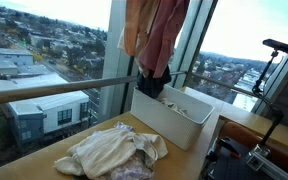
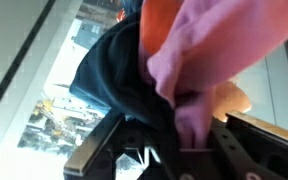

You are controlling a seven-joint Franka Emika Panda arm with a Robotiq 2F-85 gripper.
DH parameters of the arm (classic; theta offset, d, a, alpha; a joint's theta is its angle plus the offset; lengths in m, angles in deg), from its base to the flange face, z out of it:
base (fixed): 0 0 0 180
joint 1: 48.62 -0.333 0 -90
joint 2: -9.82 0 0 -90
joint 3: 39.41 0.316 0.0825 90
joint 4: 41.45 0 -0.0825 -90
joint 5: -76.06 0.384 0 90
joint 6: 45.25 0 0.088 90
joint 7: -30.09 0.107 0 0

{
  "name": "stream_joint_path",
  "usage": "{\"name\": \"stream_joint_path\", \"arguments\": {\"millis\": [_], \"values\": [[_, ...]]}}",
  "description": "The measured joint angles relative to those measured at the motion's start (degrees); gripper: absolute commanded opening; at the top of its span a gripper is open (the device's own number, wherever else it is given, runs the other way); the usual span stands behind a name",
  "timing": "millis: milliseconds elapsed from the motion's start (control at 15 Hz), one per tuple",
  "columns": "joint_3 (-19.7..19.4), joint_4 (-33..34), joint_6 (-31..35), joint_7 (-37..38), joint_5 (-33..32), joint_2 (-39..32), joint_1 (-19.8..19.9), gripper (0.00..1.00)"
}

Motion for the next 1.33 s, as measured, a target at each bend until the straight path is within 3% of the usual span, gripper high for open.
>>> {"name": "stream_joint_path", "arguments": {"millis": [333, 600, 800, 1067, 1333], "values": [[6.30, 10.29, -10.21, 3.18, -4.43, -0.09, -5.22, 0.05], [11.32, 18.07, -19.89, 9.69, -8.57, -6.58, -10.59, 0.05], [11.52, 18.16, -20.25, 12.14, -8.94, -14.30, -12.89, 0.05], [9.61, 15.66, -19.05, 12.33, -8.93, -22.84, -11.41, 0.05], [6.24, 12.91, -18.80, 12.32, -6.99, -26.56, -10.63, 0.05]]}}
